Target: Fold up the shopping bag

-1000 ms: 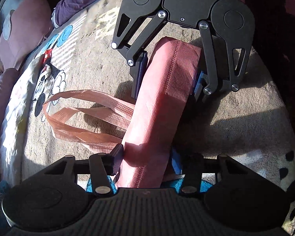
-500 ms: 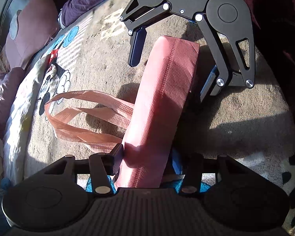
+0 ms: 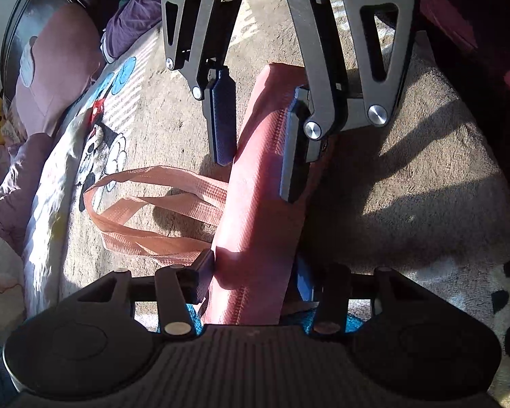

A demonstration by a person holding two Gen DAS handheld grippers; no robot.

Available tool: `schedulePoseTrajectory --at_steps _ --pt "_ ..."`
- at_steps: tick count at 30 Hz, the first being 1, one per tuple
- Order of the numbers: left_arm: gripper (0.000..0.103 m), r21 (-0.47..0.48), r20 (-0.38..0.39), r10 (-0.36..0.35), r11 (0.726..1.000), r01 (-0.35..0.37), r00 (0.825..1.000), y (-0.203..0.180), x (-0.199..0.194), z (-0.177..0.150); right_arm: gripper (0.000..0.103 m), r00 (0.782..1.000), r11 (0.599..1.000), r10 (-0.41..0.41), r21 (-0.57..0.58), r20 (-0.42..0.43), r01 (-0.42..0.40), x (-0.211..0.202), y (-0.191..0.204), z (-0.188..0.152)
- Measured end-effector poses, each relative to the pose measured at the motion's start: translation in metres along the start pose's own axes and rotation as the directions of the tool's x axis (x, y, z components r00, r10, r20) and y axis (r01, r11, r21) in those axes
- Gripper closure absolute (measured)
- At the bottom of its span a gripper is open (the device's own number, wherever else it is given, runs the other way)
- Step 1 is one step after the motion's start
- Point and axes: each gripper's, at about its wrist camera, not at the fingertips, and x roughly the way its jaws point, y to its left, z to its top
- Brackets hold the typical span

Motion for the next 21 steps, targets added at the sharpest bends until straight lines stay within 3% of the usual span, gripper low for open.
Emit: schedulePoseTrajectory --at_steps 8,17,21 --pt "0.056 0.009 0.016 0.012 1.0 -0.013 1.0 -0.003 -0.001 -0.002 0.056 0.993 0.997 0.07 -0.015 -0.091 -0.072 0.024 -0.009 0.008" --pt "0.057 -0.007 0.023 0.032 0.999 -0.032 0.999 -0.007 -0.001 -0.002 0.049 0.993 1.0 0.015 -0.017 -0.117 -0.017 0.045 -0.003 0.002" --pt "0.056 -0.071 0.034 0.025 0.997 -0.023 0.999 -0.003 -0.008 -0.004 0.051 0.995 1.0 0.005 0.007 -0.095 -0.004 0.044 -0.002 -0.001"
